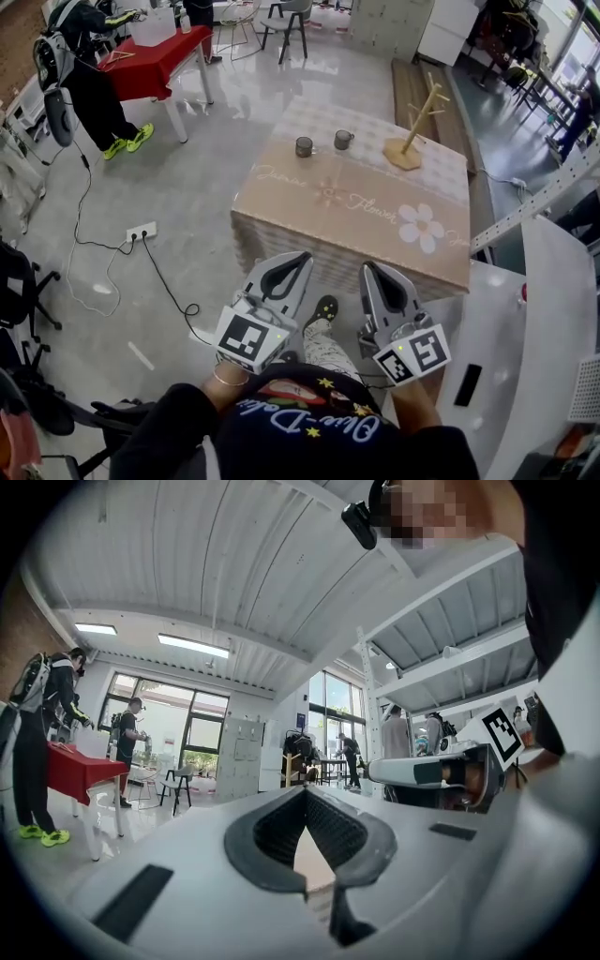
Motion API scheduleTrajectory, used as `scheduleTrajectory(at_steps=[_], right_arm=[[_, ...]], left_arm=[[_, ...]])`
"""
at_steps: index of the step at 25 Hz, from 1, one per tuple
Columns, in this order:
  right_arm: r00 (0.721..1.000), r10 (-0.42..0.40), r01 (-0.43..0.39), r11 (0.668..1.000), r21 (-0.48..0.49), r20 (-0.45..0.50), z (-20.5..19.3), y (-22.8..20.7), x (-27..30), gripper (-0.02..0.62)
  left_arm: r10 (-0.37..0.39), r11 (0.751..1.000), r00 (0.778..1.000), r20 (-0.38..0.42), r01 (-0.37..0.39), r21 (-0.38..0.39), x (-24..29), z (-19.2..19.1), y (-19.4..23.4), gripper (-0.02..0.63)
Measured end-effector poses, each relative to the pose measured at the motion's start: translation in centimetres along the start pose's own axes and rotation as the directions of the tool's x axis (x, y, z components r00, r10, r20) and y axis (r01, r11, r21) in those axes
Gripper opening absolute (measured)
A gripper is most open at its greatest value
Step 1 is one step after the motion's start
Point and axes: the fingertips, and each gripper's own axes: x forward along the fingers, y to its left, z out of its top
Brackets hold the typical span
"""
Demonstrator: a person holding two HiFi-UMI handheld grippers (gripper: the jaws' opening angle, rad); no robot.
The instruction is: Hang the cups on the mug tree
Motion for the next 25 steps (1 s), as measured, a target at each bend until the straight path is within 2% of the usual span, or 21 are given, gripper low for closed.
scheduleTrajectory(at_steps=[9, 20, 25], right_arm=[[0.999, 0.043, -0.043, 0.999, 0.009, 0.005, -0.1, -3.3, 3.6, 0.009], [0.998, 0.057, -0.057, 0.998, 0.037, 0.005, -0.4, -7.6, 6.7, 0.009], [0.998, 0.060, -0.060, 0.997, 0.055, -0.010, -1.0, -9.4, 8.4, 0.009]], left_arm=[[0.058, 0.998, 0.998, 0.002, -0.058, 0.012, 3.3, -0.2, 3.3, 0.002], [0.058, 0.998, 0.998, -0.031, -0.057, 0.027, 8.1, -1.1, 5.0, 0.002], [0.058, 0.998, 0.997, -0.049, -0.057, 0.009, 10.2, -1.9, 6.1, 0.002]])
